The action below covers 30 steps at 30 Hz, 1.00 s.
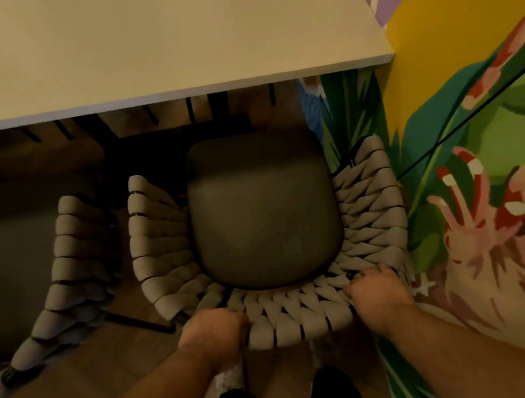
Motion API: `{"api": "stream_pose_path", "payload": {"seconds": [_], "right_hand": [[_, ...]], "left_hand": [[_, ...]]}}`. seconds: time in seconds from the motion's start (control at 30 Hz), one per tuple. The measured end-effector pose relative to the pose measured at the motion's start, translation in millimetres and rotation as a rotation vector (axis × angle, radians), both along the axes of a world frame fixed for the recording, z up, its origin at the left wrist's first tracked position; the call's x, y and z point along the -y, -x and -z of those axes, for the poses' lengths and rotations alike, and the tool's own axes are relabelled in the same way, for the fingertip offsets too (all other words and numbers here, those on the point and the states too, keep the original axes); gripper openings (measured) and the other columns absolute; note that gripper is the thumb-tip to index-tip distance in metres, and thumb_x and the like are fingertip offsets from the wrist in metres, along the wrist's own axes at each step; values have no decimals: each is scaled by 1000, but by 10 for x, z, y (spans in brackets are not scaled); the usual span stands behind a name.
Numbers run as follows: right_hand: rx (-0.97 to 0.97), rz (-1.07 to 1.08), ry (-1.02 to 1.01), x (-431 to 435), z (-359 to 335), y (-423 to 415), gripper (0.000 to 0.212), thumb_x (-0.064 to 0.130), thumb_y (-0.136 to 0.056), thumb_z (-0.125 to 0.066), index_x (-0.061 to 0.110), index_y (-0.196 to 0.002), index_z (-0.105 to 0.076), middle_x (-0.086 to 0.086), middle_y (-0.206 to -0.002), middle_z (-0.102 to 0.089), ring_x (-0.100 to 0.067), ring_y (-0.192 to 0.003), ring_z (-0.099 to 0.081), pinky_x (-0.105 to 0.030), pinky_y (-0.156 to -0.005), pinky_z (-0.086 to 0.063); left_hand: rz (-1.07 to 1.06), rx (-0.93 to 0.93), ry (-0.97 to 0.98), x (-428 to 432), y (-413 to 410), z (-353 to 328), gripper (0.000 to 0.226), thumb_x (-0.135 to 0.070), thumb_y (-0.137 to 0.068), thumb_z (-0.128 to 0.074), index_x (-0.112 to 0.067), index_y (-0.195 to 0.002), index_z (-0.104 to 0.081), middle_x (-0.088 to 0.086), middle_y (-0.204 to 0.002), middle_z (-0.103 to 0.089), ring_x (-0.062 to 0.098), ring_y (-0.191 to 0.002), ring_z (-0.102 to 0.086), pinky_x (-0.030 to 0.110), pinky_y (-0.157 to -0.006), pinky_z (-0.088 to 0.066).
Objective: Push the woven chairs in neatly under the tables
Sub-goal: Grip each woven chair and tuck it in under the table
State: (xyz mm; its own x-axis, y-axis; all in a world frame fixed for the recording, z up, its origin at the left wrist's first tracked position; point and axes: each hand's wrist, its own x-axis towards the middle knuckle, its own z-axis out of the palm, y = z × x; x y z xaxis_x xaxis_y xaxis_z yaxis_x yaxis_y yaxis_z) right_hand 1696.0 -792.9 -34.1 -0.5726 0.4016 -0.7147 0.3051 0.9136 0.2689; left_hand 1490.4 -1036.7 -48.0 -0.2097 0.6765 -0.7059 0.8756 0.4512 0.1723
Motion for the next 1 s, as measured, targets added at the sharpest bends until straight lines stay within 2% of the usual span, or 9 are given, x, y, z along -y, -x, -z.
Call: {"api": "stream_pose_path", "payload": {"seconds": [0.1,0.2,0.5,0.7,0.87,1.0], "right_hand": [[13,-45,6,-213,-9,2,38,22,-106,-47,30,-140,-60,-2,-136,-67,-28,-132,-51,-48,-115,-33],[1,-76,29,-320,29,-16,38,23,-104,-50,31,-139,-61,-1,-133,-67,-27,-129,-53,-49,-113,-35],[-1,-93,25,-344,-7,-4,38,25,-104,-48,28,-139,-61,-4,-136,-66,-29,-129,-53,-51,-114,-34],[-7,-76,-15,-655,73,-17,37,23,-104,-45,32,-134,-65,0,-133,-68,-27,-129,-53,-49,-110,-33],[-39,-57,3,-643,71,-79,38,22,-101,-47,32,-132,-65,2,-132,-68,-25,-129,-52,-47,-109,-34],[-51,-20,13,-583,63,-84,39,23,-103,-45,32,-135,-64,1,-136,-67,-26,-132,-50,-47,-112,-32]], "left_hand": [[39,-134,-47,-132,-37,24,33,-38,-101,-58,-36,-134,-60,-8,-128,-66,19,-119,-60,38,-106,-46],[39,-177,-43,-197,-99,25,32,-31,-103,-56,-35,-135,-60,-7,-127,-67,19,-117,-61,37,-100,-48],[68,-179,-80,-229,-90,6,35,-25,-105,-52,-35,-137,-61,-6,-126,-68,20,-116,-62,37,-94,-44],[65,-90,-101,-482,-154,30,39,-19,-105,-54,-35,-140,-57,-5,-122,-66,20,-109,-62,33,-80,-40],[102,-84,-37,-508,-163,1,36,-18,-105,-53,-30,-138,-60,-1,-117,-68,22,-101,-65,35,-75,-43],[114,-60,-38,-477,-130,-16,37,-17,-106,-52,-30,-141,-58,-1,-119,-67,22,-102,-65,35,-78,-48]]}}
